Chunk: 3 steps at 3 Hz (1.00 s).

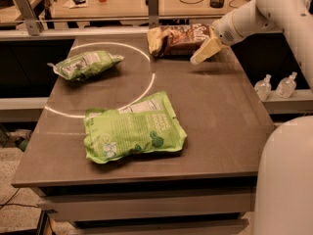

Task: Move brown chip bag near green rice chip bag

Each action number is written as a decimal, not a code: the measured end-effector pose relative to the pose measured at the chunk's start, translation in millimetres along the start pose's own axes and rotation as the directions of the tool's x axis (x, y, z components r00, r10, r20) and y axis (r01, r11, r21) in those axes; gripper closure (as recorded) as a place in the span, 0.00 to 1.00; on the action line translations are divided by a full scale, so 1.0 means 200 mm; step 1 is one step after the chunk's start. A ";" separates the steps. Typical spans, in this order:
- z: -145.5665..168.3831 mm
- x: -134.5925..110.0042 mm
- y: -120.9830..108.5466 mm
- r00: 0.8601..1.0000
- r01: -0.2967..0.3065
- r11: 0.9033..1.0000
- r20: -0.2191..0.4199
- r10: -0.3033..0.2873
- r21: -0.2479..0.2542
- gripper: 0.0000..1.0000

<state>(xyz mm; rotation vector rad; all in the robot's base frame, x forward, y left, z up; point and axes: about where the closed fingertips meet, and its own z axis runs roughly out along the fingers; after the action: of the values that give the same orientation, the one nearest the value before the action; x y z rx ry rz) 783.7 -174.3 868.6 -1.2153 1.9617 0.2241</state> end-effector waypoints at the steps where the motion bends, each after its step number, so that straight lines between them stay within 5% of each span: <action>1: 0.04 -0.01 0.01 1.000 0.008 0.999 0.017 -0.008 -0.034 0.17; 3: 0.04 0.02 0.01 1.000 0.009 0.999 0.021 -0.008 -0.051 0.64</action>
Offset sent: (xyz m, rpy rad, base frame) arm 0.0054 -0.0039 -0.0011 0.0372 0.0164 0.0526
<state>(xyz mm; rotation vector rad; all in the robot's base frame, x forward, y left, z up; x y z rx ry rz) 786.2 -172.1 860.7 -1.2491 1.9429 0.2835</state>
